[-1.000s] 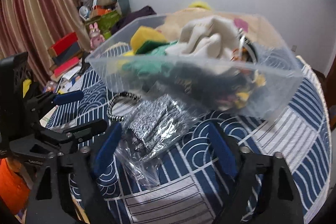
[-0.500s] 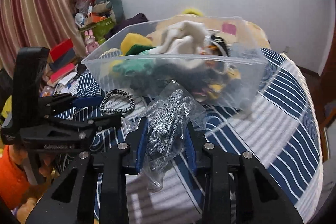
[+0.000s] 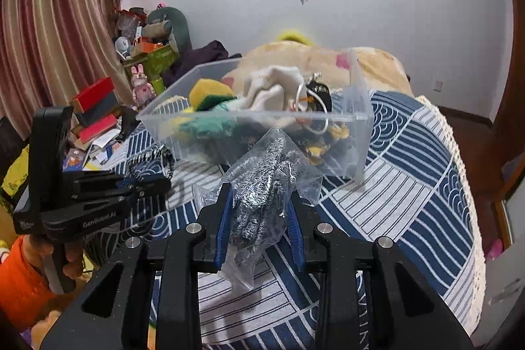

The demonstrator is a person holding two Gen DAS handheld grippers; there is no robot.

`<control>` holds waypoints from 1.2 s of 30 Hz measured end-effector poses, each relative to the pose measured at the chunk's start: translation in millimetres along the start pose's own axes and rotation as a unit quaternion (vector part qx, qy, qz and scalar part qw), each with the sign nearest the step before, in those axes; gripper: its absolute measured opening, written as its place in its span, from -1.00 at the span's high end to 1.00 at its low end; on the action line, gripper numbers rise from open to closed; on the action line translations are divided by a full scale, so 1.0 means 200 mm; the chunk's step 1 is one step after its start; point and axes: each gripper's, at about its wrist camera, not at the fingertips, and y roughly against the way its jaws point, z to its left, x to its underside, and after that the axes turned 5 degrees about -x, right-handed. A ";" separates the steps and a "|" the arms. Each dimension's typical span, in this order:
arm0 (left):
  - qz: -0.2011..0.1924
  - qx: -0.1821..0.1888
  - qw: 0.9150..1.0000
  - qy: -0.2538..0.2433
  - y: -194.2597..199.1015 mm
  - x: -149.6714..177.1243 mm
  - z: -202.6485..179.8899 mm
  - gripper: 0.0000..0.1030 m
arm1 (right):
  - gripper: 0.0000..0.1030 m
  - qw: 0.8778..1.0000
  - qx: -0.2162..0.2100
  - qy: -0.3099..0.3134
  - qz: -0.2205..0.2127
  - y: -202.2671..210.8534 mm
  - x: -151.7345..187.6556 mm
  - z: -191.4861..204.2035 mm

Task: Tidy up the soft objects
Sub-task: 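Grasp the braided bracelet with the left tool while the right tool grasps the bagged silver scrubber, then drop the bracelet into the clear box with the left tool while the right tool drops the scrubber in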

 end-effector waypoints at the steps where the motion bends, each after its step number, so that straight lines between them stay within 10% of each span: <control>1: -0.004 0.000 1.000 -0.001 0.02 0.00 0.00 0.89 | 0.46 1.000 0.000 0.000 -0.004 0.01 -0.01 0.01; 16: -0.088 -0.018 0.995 -0.031 0.20 -0.32 -0.04 0.89 | 0.46 0.997 0.029 0.020 -0.072 0.12 -0.21 -0.02; 33: -0.047 -0.052 0.995 -0.077 -0.16 -0.52 -0.14 0.86 | 0.46 0.998 0.036 0.024 -0.043 -0.17 -0.36 -0.05; 36: -0.039 -0.048 0.995 -0.076 -0.18 -0.51 -0.14 0.61 | 0.45 0.999 0.038 0.023 -0.026 -0.22 -0.33 -0.06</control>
